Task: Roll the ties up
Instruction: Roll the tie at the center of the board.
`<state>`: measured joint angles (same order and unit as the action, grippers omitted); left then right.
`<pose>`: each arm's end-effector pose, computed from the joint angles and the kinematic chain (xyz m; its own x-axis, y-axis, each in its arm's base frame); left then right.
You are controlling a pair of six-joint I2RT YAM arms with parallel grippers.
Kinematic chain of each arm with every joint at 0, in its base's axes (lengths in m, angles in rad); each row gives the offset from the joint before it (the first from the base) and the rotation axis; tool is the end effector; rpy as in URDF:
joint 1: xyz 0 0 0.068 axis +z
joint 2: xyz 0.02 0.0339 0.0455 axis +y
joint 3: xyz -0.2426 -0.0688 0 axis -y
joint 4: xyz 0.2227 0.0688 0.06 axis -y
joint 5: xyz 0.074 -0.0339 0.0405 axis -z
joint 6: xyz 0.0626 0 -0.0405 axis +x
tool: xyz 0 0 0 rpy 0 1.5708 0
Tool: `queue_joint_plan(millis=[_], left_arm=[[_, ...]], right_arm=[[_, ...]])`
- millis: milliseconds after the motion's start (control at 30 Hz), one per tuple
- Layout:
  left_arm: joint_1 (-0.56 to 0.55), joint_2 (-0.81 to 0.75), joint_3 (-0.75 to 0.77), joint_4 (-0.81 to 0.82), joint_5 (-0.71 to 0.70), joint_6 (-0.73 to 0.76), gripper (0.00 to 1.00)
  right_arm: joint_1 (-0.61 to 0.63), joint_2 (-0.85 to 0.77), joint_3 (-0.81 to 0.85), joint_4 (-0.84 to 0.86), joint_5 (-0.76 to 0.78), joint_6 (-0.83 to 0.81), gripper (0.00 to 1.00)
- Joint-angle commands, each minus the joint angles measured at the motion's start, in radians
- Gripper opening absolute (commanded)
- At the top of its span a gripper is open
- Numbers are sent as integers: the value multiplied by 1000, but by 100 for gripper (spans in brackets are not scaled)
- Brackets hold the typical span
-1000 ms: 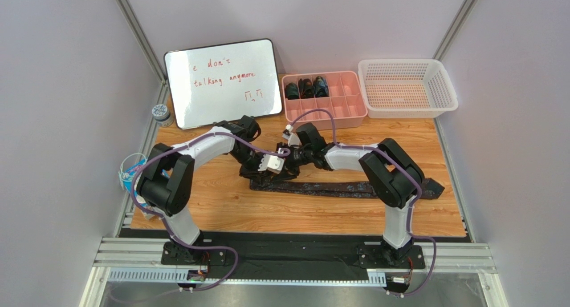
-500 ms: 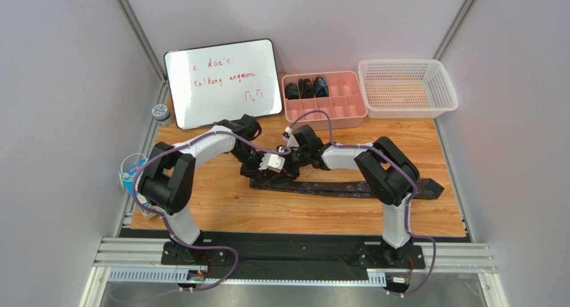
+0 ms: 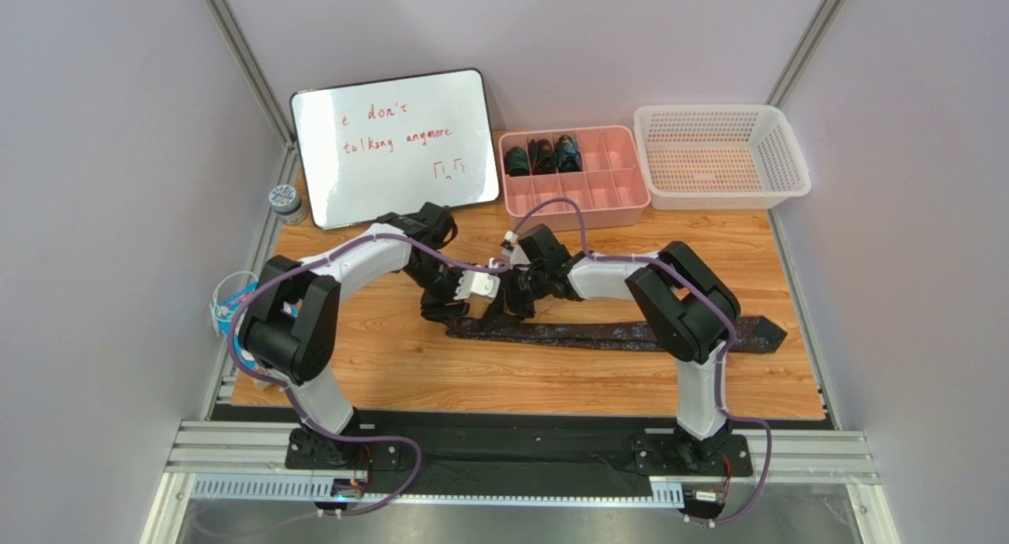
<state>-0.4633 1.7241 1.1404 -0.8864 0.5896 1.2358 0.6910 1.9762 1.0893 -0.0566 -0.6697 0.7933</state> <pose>0.2426 -0.1601 0.1552 0.1054 0.8248 -0.5555 0.9791 -0.1837 -0.0869 0.2643 0.2690 0.1021 -0.9939 -0.0969 -0.0536 -0.1028 0.6286 0.7709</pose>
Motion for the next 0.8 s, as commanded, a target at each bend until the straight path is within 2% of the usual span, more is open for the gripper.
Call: queue_joint_plan(millis=[0, 33, 133, 533, 567, 667, 700, 767], left_arm=[[32, -84, -53, 10, -16, 36, 65], [34, -89, -60, 9, -23, 48, 72], [29, -92, -71, 6, -27, 54, 77], [-57, -51, -74, 69, -99, -16, 72], [-63, -43, -77, 73, -112, -22, 70], [-77, -40, -87, 96, -128, -41, 58], [-77, -43, -87, 102, -128, -44, 51], [-77, -55, -84, 106, -125, -55, 45]], right_arm=[[-18, -20, 17, -41, 13, -52, 0], [-18, -20, 14, -49, 12, -60, 0], [-18, -14, 6, -51, 22, -63, 0], [-24, 35, 1, -48, 41, -62, 0], [-24, 33, 3, -45, 39, -62, 0], [-27, 32, 0, -42, 32, -62, 0], [-27, 30, 1, -42, 29, -62, 0], [-30, 30, 1, -38, 25, -59, 0]])
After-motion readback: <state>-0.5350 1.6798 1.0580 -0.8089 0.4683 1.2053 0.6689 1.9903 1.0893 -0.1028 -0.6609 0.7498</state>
